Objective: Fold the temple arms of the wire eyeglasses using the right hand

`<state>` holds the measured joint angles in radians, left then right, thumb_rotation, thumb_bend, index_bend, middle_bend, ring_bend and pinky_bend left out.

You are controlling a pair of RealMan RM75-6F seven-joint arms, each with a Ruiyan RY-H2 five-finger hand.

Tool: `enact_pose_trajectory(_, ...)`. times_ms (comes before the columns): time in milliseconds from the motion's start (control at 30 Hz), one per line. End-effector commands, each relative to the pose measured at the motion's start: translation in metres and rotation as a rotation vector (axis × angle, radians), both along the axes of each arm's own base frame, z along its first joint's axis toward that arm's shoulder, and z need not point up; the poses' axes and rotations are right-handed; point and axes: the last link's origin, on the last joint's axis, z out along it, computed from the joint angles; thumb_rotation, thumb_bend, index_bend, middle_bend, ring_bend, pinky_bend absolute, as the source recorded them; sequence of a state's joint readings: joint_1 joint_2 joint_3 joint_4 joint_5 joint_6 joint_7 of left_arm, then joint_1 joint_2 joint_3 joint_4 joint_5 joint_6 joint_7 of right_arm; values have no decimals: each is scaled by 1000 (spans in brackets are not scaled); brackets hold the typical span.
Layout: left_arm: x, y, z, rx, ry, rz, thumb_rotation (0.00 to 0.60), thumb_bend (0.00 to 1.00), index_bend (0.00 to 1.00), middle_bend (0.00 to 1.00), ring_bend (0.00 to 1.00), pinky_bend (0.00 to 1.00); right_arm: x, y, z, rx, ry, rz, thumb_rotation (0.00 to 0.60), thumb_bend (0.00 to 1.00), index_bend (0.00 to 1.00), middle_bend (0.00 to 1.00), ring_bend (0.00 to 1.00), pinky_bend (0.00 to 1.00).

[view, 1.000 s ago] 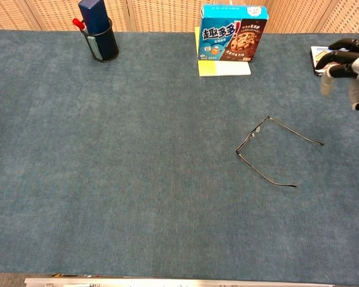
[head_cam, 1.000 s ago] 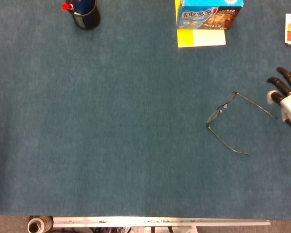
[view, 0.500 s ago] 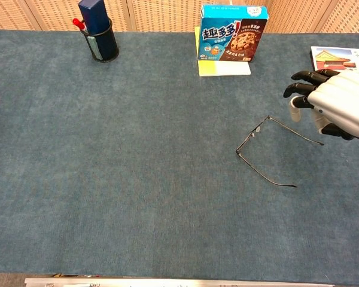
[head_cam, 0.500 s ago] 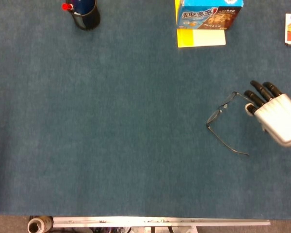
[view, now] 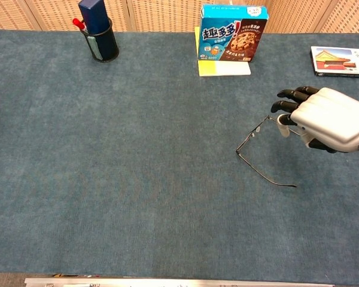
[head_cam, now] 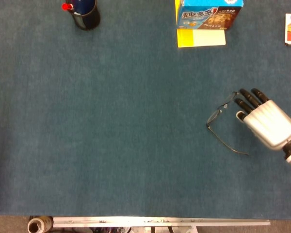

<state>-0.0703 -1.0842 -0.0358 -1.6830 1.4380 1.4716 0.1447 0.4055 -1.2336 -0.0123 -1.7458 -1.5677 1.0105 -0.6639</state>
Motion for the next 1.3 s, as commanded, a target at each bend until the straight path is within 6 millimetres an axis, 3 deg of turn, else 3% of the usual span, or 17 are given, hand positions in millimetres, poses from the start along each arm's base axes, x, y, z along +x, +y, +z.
enact_pose_trajectory(33, 0, 0, 1, 1, -1, 1, 600, 101, 188, 167, 230, 485, 3, -2, -8, 20, 7, -1, 600, 1000, 495, 213, 78, 156)
enact_pose_trajectory(500, -1, -1, 5, 10, -12, 5, 600, 101, 188, 167, 230, 485, 10, -12, -36, 41, 30, -7, 600, 1000, 486, 213, 78, 156)
enact_pose_trajectory(1300, -1, -3, 9, 20, -23, 10, 600, 101, 188, 168, 230, 485, 20, -23, -61, 64, 24, -8, 600, 1000, 434, 213, 78, 156)
